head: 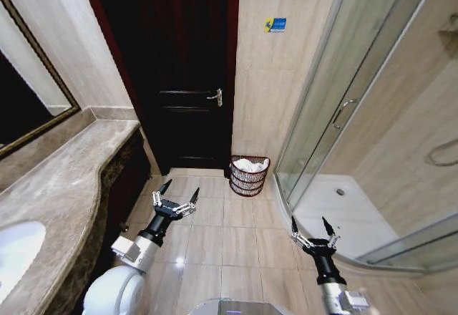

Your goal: Discard the used towel into the hamper.

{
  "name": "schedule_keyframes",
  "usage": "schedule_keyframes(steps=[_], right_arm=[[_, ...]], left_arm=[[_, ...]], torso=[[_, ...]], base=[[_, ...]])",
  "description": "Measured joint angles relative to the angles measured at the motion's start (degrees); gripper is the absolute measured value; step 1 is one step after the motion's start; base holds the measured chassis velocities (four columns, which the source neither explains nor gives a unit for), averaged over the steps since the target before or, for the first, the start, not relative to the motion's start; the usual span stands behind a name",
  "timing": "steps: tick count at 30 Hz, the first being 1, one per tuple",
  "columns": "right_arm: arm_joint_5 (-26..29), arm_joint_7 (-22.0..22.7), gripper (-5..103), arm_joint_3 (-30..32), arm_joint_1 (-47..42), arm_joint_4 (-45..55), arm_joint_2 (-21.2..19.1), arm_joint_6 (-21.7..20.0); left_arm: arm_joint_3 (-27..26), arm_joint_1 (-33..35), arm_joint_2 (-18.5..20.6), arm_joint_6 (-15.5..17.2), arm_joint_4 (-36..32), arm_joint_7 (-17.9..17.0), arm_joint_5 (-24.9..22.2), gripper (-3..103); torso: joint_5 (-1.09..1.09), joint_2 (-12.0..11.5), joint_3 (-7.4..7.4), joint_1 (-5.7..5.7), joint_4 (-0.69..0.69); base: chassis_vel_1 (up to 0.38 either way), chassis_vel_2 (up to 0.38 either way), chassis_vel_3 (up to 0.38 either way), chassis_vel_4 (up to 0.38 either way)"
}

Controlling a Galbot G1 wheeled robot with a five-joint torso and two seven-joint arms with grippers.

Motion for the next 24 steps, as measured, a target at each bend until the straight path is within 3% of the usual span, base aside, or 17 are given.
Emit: schedule_keyframes(steps=[8, 24], right_arm=[[0.0, 0.0, 100, 0.0, 0.0, 0.0, 0.0, 0.0], [0.0, 0.0, 100, 0.0, 0.0, 0.0, 0.0, 0.0]], left_arm=[[0.0, 0.0, 0.0, 0.0, 0.0, 0.0, 0.0, 100], [0.0, 0.0, 0.0, 0.0, 0.0, 0.0, 0.0, 100]], torso=[[0.0, 0.0, -0.03, -0.08, -0.01], [0.01, 0.0, 0.0, 0.0, 0.0]], base=[[0.172, -0.185, -0.161, 0.172], [0.023, 0.013, -0.017, -0.015]])
